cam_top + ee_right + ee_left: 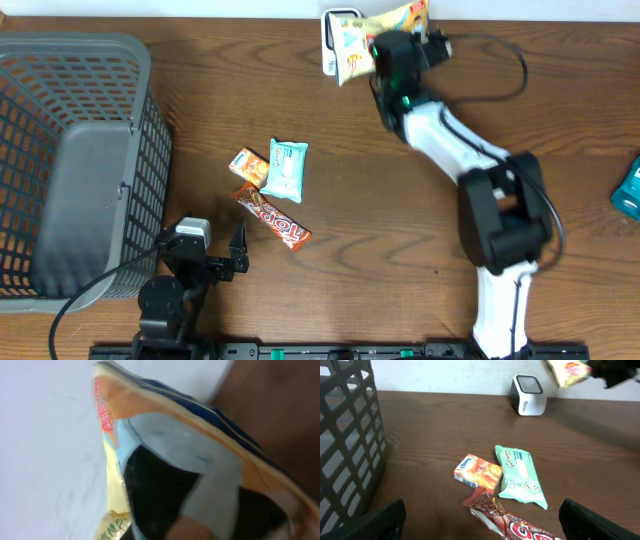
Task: Scan the item barcode
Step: 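Raise the yellow snack bag up to the white scanner window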
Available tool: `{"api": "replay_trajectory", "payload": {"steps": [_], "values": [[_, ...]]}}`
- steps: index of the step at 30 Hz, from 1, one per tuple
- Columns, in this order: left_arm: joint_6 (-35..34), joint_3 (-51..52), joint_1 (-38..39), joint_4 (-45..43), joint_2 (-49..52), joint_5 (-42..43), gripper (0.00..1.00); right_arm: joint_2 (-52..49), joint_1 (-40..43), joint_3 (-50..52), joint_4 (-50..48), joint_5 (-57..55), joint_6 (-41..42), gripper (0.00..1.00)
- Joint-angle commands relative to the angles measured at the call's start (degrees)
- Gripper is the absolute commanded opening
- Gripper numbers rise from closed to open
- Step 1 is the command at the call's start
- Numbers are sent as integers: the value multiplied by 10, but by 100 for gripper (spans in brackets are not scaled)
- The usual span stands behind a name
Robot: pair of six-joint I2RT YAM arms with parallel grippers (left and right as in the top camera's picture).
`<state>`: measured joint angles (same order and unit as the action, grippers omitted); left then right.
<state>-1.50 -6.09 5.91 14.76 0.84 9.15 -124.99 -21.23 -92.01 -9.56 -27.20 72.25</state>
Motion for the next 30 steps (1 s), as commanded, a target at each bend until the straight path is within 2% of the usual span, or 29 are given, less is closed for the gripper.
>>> {"api": "replay_trajectory", "payload": {"steps": [1,8,21,26,30], "values": [[-1,13,3,4,-2,7,98,-73,3,-150,35,-35,-34,2],[-1,13,3,5,-2,7,98,-245,12,-399,115,-30,-37,1],[-1,13,3,4,-2,7,98,-255,23,-404,156,-33,-42,2],[-1,13,3,5,-2,7,98,-202,43,-404,270,-34,-63,2],[-1,13,3,4,-2,7,98,-135,82,-404,409,-45,-63,2]]}}
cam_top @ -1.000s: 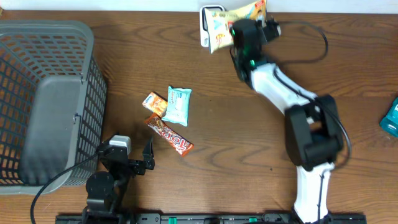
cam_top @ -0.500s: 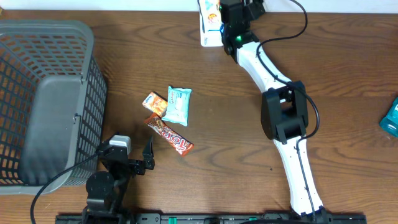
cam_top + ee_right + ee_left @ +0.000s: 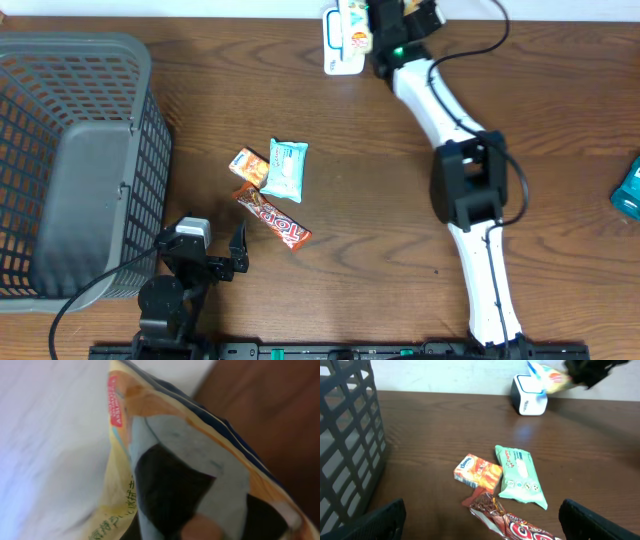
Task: Scan the item barcode
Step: 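Raise the yellow snack bag up to the white scanner window, then carry the snack bag to the right table edge and release it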
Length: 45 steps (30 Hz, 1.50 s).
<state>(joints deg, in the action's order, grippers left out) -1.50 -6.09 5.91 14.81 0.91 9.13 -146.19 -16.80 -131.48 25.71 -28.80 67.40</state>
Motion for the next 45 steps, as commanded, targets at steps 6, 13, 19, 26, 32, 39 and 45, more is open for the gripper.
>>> {"api": "replay_trajectory", "payload": {"steps": [6,13,19,26,32,39,45], "values": [[-1,13,3,4,-3,7,98,168,145,-9,291,-64,-15,2],[-1,13,3,4,-3,7,98,159,291,-3,434,-87,-15,2],[-1,13,3,4,-3,7,98,105,434,-3,500,-87,-15,2],[-1,13,3,4,-3,7,98,103,541,-4,450,137,-178,10],[-1,13,3,4,-3,7,98,112,551,-9,421,178,-252,55],[-1,13,3,4,-3,7,98,208,534,-12,425,273,-301,67],[-1,13,3,4,-3,7,98,295,455,-12,466,392,-297,68]]}}
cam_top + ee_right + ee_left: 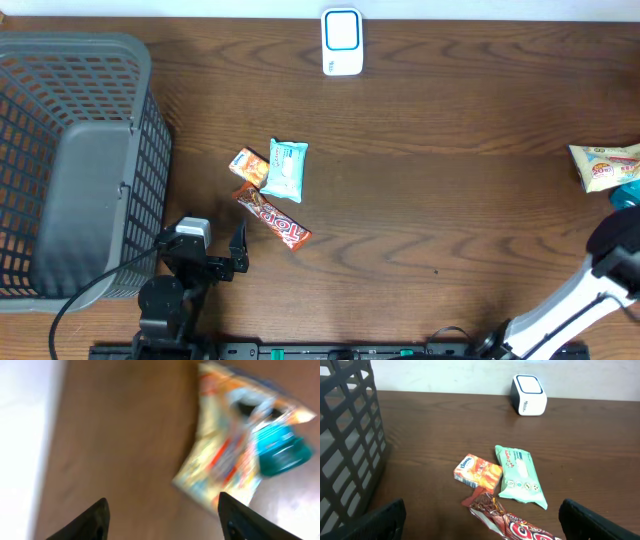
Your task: Scan the item barcode
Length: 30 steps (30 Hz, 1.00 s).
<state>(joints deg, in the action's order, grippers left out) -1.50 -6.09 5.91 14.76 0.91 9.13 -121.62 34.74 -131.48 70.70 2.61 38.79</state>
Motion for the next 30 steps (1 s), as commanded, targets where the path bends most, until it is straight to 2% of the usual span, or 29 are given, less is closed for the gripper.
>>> {"api": "replay_trajectory", "payload": {"steps": [1,3,4,6,8,11,12,14,15,16,17,18,19,21,22,23,25,30], "values": [[-1,13,3,4,-3,7,98,56,-89,-12,32,79,-11,77],[-1,13,3,5,-3,7,98,58,-132,-12,55,83,-9,81],[-1,13,3,5,-3,7,98,56,-186,-10,80,85,0,82],[-1,13,3,4,-3,7,98,49,-238,-7,92,84,2,82],[-1,13,3,4,-3,7,98,38,-301,-7,106,83,3,92],[-1,13,3,5,-3,7,98,14,-403,-7,99,83,28,99],[-1,13,3,5,-3,7,98,7,-429,-7,92,83,33,99],[-1,13,3,4,-3,7,98,-13,-489,-7,60,78,33,83],[-1,13,3,4,-3,7,97,-32,-533,-7,35,57,33,72],[-1,13,3,5,-3,7,98,-47,-562,-7,19,34,33,68],[-1,13,3,5,-3,7,98,-57,-578,-7,9,21,34,75],[-1,13,3,4,-3,7,98,-73,-601,-7,-3,3,33,98],[-1,13,3,4,-3,7,98,-87,-619,-7,-9,-9,31,99],[-1,13,3,5,-3,7,98,-116,-648,-7,-14,-12,27,99],[-1,13,3,4,-3,7,98,-131,-662,-7,-13,-9,28,96],[-1,13,3,5,-3,7,98,-146,-677,-7,-16,-6,34,86],[-1,13,3,4,-3,7,98,-174,-706,-7,-30,-9,38,77],[-1,13,3,5,-3,7,98,-194,-749,-7,-55,-72,53,78]]}}
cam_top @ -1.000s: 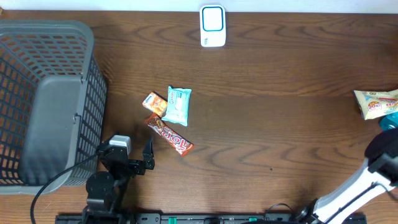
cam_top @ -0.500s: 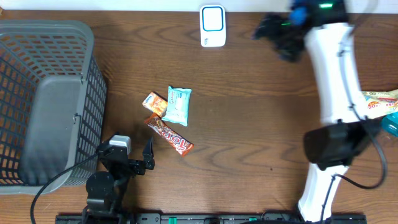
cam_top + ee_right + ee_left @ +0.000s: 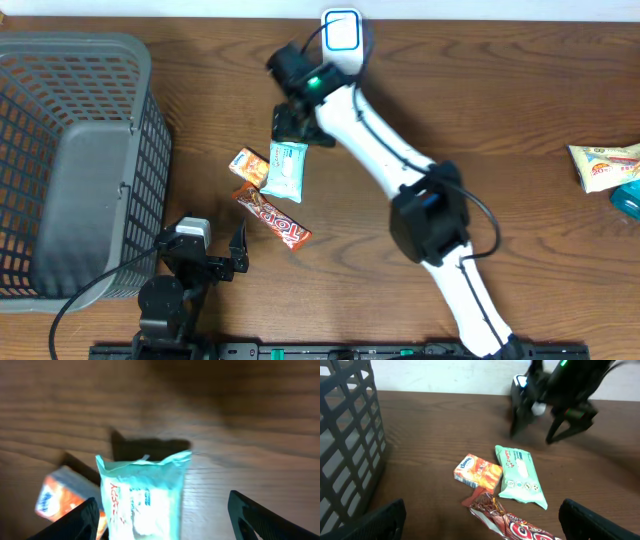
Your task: Scan the item barcode
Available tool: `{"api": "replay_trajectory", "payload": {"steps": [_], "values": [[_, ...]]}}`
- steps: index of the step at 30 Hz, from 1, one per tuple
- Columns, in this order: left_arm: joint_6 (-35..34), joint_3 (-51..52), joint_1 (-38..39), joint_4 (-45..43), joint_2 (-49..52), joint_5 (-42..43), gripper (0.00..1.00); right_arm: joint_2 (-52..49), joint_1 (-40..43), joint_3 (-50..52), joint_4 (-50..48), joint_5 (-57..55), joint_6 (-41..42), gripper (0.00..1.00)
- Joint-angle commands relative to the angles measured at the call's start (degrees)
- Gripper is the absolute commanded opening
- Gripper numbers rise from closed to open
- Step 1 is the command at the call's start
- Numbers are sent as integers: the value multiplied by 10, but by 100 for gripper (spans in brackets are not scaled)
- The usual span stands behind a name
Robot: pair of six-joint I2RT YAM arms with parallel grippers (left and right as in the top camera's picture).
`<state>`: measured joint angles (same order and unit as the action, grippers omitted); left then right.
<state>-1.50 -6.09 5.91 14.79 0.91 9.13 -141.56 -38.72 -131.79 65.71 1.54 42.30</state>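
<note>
The white scanner [image 3: 342, 42] with a blue rim stands at the table's far edge. A mint-green pack [image 3: 286, 170] lies mid-table beside a small orange box [image 3: 249, 165] and a red chocolate bar [image 3: 274, 217]. My right gripper [image 3: 292, 125] hovers open over the pack's far end, the pack [image 3: 142, 495] between its spread fingers and untouched. From the left wrist, the right gripper [image 3: 542, 427] stands just behind the pack [image 3: 520, 477] and hides most of the scanner. My left gripper [image 3: 482, 522] rests open near the front edge, holding nothing.
A grey mesh basket [image 3: 70, 160] fills the left side. A yellow snack bag [image 3: 605, 165] lies at the right edge next to a teal item [image 3: 628, 197]. The right arm stretches diagonally across the table's middle.
My right gripper was open at the far right above the yellow snack bag. Now it is open over the mint-green pack left of centre. The bag stays at the right edge.
My right gripper first held the yellow snack bag beside the scanner, then right over it. Later the bag lay at the right edge with the gripper open above it. Now the gripper is open above the mint-green pack. The left arm never moved.
</note>
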Motion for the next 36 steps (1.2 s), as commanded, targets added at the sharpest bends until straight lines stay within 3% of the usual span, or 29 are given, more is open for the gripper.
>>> {"api": "replay_trajectory", "payload": {"steps": [1,6,22,27,36], "values": [[-1,13,3,4,-3,7,98,5,-24,-4,-6,-95,35,78],[-1,13,3,4,-3,7,98,-2,-49,-4,-13,-163,76,78],[-1,13,3,4,-3,7,98,-69,-69,-3,-6,-93,69,78],[-1,13,3,4,-3,7,98,-75,-69,-3,36,-80,70,62],[-1,13,3,4,-3,7,98,-73,-24,-3,163,-120,84,58]]}}
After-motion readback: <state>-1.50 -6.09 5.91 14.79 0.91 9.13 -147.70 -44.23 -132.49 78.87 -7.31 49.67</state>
